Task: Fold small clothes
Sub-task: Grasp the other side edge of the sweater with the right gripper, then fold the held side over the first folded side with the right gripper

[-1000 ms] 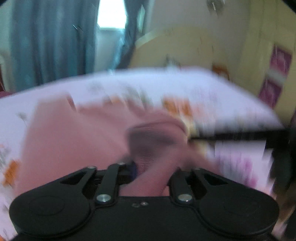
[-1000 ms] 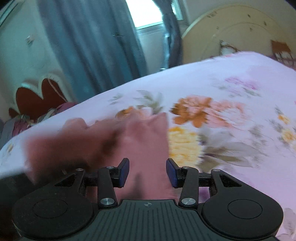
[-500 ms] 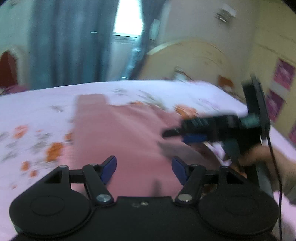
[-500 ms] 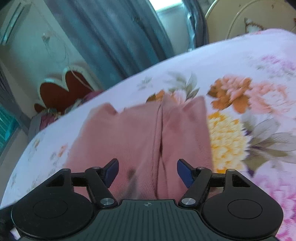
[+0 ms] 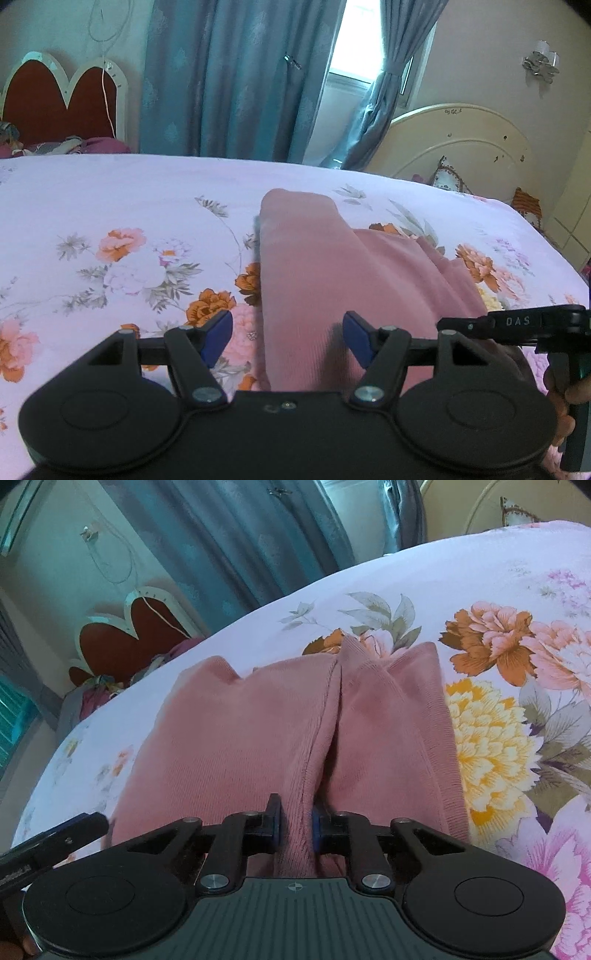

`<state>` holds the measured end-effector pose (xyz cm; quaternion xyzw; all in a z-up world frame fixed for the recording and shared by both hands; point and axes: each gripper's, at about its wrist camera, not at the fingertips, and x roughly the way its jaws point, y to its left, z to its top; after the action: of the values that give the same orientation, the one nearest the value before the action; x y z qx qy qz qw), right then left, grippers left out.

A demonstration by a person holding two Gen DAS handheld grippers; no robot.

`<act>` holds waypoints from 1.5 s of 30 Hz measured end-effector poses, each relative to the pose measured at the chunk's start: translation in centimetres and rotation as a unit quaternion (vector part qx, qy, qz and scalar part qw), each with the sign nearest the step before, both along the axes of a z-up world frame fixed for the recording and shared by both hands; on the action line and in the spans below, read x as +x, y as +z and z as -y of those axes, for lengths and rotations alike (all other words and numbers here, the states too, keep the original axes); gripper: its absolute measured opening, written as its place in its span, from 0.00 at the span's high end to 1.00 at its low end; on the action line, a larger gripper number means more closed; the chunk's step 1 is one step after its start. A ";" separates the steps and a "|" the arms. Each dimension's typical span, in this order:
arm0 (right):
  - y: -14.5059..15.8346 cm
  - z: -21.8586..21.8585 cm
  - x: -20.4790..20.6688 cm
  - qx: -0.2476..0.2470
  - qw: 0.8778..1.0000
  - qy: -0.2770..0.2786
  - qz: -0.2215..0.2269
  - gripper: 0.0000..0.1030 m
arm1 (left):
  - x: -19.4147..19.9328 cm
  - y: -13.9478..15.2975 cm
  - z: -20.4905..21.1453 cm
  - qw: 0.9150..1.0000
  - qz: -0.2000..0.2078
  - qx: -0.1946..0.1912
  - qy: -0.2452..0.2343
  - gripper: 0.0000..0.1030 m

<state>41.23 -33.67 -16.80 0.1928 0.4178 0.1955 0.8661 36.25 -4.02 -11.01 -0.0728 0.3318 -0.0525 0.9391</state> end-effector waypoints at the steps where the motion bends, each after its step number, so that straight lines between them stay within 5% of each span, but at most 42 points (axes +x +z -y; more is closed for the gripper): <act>1: 0.0 -0.2 0.1 -0.005 1.000 -0.001 0.004 0.87 | 0.3 -0.2 0.0 1.000 -0.001 -0.002 0.000 0.37; 10: 5.1 3.0 -2.2 -0.037 0.995 -0.024 0.092 0.89 | 1.1 0.3 2.2 0.999 0.016 -0.020 -0.024 0.37; 17: 0.4 5.1 -3.1 -0.081 0.995 -0.055 0.017 0.89 | 1.5 -2.7 4.4 0.998 -0.033 -0.009 -0.047 0.33; 26: 2.9 6.5 -5.5 -0.039 0.997 -0.059 0.016 0.88 | 1.2 -2.4 3.6 0.998 -0.032 -0.007 -0.046 0.29; 28: 2.9 6.4 -6.6 -0.039 0.997 -0.057 0.013 0.83 | 1.2 -2.5 3.6 0.998 -0.035 -0.013 -0.043 0.28; 30: 2.8 6.3 -7.8 -0.037 0.998 -0.051 0.009 0.51 | 1.3 -2.6 3.5 0.998 -0.036 -0.017 -0.040 0.26; 32: 2.6 6.0 -9.0 -0.045 0.998 -0.042 0.011 0.51 | 1.4 -2.7 3.6 0.998 -0.035 -0.016 -0.040 0.26; 34: 2.5 5.4 -10.1 -0.068 0.997 -0.031 0.021 0.58 | 1.3 -2.8 3.6 0.998 -0.034 -0.015 -0.041 0.25; 36: 2.3 4.8 -10.7 -0.083 0.996 -0.017 0.023 0.81 | 1.4 -2.8 3.6 0.998 -0.034 -0.015 -0.040 0.25; 39: 1.4 4.8 -10.6 -0.086 0.996 -0.018 0.008 0.82 | 1.4 -2.8 3.6 0.999 -0.035 -0.016 -0.039 0.25; 41: 0.9 5.1 -10.3 -0.087 0.996 -0.022 -0.004 0.93 | 1.3 -2.8 3.7 0.999 -0.035 -0.015 -0.039 0.25; 45: 2.0 5.1 -11.0 -0.125 0.991 -0.030 0.023 0.94 | 1.3 -2.8 3.7 0.998 -0.041 -0.016 -0.037 0.24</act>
<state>30.21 -38.79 -14.80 0.0907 0.4133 0.1201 0.8981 37.54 -7.75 -13.77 -0.0773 0.3712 -0.0890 0.9210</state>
